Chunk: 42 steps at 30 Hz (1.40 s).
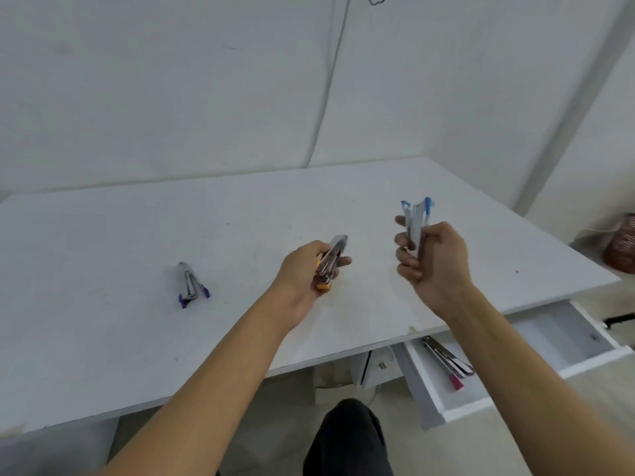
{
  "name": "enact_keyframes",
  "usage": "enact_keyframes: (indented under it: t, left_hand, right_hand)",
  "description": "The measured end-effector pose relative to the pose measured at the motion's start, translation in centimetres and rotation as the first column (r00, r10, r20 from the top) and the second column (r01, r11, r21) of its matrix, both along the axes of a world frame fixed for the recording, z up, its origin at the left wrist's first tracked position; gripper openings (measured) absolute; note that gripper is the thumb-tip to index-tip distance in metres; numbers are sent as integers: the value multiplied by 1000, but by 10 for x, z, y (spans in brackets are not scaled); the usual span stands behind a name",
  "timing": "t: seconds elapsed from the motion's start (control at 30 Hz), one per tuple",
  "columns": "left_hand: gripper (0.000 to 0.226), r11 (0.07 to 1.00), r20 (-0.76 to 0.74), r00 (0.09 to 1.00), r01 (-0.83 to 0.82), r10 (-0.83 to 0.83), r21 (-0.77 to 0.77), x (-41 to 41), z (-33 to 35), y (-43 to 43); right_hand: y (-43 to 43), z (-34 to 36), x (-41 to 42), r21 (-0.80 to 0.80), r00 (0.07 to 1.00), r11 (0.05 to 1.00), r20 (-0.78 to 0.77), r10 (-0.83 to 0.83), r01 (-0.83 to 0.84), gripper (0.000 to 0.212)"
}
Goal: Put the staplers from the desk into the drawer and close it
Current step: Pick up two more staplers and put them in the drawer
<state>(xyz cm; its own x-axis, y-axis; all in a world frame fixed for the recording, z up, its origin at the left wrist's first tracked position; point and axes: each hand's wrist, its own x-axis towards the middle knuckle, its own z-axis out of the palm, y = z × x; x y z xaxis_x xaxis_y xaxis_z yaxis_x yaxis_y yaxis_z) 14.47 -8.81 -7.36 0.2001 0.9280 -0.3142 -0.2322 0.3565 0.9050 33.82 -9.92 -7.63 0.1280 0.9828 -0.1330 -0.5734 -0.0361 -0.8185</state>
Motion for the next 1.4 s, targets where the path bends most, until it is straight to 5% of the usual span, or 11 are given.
enact_keyframes:
  t: [0.13,0.27,0.33,0.43,0.57,0.87,1.07,1.3,1.4]
  left_hand:
    - [31,971,-90,968,238,-235,23,49,5,-24]
    - [25,827,-373,778,560,-505,49,108,-1,-48]
    - [28,718,-537,630,693,-561,63,139,-11,-58]
    - [38,603,-629,478,798,-613,19,178,-32,-71]
    - [30,564,-778,385,825,-497,48,221,-60,-76]
    - [50,557,-953,290,808,-94,190,280,-123,-49]
    - [45,591,-950,207,806,-233,30,282,-135,-22]
    - [65,622,-911,348,770,-219,145,289,-129,-27]
    - [48,665,-889,422,718,-180,206,280,-124,-37]
  right_hand:
    - [-24,1,56,5,979,995,178,-103,104,41]
    - [-61,-14,116,-60,897,988,430,-102,142,35]
    - [-85,-19,151,-115,769,981,637,-48,157,30]
    - [-120,-18,195,-208,457,957,884,95,203,17]
    - [-136,-38,225,-270,16,906,960,280,325,9]
    - [-89,-98,233,-134,-323,900,903,284,415,23]
    - [-61,-113,226,-305,-332,858,827,453,412,22]
    - [-61,-106,230,-219,-201,879,923,327,424,34]
    - [-71,-95,234,-219,-118,885,950,290,410,37]
